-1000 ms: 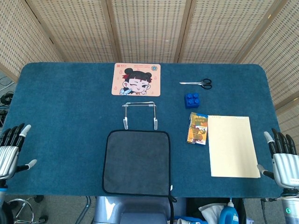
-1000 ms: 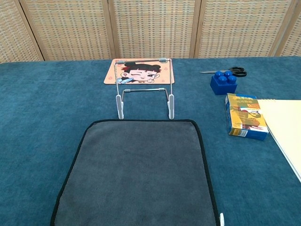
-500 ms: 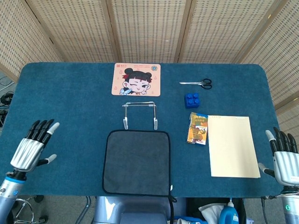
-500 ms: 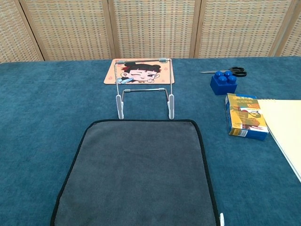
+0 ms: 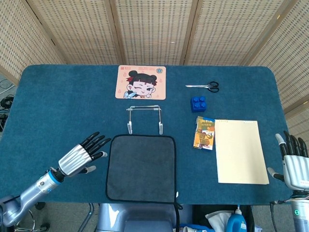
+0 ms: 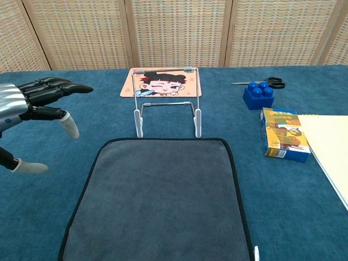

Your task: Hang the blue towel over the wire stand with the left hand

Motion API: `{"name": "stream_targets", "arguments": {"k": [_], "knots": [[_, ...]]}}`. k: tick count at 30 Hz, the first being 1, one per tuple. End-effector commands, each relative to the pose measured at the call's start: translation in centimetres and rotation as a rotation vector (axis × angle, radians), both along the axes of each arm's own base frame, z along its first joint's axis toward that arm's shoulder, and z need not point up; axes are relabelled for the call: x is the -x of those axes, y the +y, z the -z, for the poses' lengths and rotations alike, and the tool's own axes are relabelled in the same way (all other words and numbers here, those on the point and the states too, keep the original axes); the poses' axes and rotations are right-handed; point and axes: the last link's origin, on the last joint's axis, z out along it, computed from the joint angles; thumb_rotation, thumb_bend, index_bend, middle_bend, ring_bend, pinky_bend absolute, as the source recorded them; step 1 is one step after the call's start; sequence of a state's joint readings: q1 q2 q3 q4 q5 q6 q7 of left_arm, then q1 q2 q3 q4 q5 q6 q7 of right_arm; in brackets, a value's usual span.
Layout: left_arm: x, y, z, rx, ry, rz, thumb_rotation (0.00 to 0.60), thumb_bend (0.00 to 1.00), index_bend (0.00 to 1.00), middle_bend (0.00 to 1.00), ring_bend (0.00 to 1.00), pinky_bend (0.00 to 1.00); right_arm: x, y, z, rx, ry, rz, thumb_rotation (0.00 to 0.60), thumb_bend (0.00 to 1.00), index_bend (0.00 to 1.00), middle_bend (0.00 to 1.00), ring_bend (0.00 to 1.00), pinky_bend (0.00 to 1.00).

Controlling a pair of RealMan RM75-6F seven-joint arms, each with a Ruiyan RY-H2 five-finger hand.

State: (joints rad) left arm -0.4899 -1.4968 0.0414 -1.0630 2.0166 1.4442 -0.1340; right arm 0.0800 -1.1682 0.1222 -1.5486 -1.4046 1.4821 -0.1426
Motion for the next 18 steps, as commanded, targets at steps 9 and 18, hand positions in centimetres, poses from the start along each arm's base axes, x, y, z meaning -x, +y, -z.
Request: {"name": "stream_targets", "arguments": {"k": [9,18], "knots": [[0.5,0.6,4.5,0.044,0.087,-0.005,0.6,0.13,0.45,0.0,0.0,0.05,0.2,0.0,-0.4,0.004,-0.015,0.005,0.6,0.0,0.0,0.0,0.0,0.0],[0.9,1.1,6.3,0.053,0.084,-0.03,0.6,0.13,0.45,0.0,0.0,0.05,0.3,-0.1,-0.5,0.004,-0.018,0.011,0.6,0.0,0.0,0.0,0.0,0.0]]}}
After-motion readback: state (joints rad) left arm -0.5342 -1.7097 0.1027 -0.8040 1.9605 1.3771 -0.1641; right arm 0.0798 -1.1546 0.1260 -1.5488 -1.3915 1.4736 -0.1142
